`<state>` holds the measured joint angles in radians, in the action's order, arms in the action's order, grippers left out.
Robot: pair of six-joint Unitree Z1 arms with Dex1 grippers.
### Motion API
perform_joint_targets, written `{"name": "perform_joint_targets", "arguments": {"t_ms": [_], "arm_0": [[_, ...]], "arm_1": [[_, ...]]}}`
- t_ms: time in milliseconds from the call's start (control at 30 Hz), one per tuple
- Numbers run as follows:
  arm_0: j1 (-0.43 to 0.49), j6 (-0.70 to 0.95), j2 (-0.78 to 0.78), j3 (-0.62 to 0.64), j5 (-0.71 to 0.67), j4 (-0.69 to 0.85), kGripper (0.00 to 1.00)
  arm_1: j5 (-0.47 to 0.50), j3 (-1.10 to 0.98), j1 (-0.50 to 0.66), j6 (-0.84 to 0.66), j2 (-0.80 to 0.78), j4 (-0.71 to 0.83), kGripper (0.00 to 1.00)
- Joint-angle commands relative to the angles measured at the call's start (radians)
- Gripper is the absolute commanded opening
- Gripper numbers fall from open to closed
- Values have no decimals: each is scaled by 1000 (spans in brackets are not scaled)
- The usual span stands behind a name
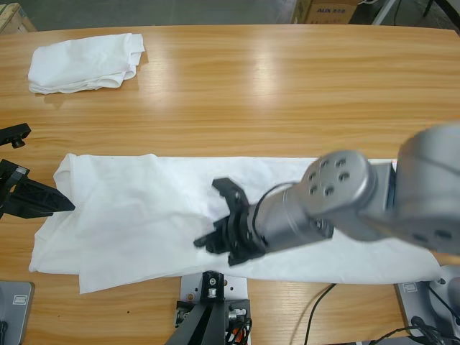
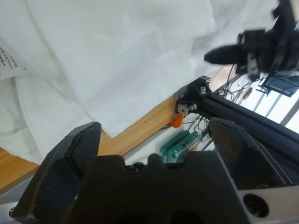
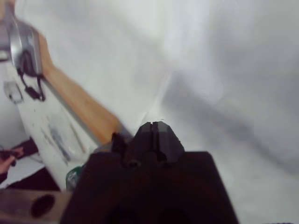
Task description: Fold clothes
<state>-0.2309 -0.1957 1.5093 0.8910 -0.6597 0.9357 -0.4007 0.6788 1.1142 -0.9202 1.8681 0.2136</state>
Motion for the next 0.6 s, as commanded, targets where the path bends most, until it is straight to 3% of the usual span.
{"name": "perform_joint_targets", "arguments": {"t_ms": [33,100,133,167,200,233,433,600], "arm_0": [[-10,-2,11,-21,15,-15,908],[-27,28,9,-19,15,-25,908],[-39,42,9,-18,15,-32,908],[-50,48,10,-19,15,-36,911],[-61,48,12,-21,15,-40,919],[-73,48,14,-25,15,-49,938],[-133,3,22,-57,65,-189,987],[-133,-155,17,-55,69,-264,991]], "arm_1": [[124,-30,38,15,-171,-107,0],[193,19,38,81,-296,-239,0],[210,42,38,102,-344,-271,93],[222,63,38,111,-378,-288,546],[226,84,36,113,-391,-304,800],[221,93,25,112,-387,-305,940],[-52,98,-161,97,-165,-116,973],[-204,106,-248,60,36,52,954]]}}
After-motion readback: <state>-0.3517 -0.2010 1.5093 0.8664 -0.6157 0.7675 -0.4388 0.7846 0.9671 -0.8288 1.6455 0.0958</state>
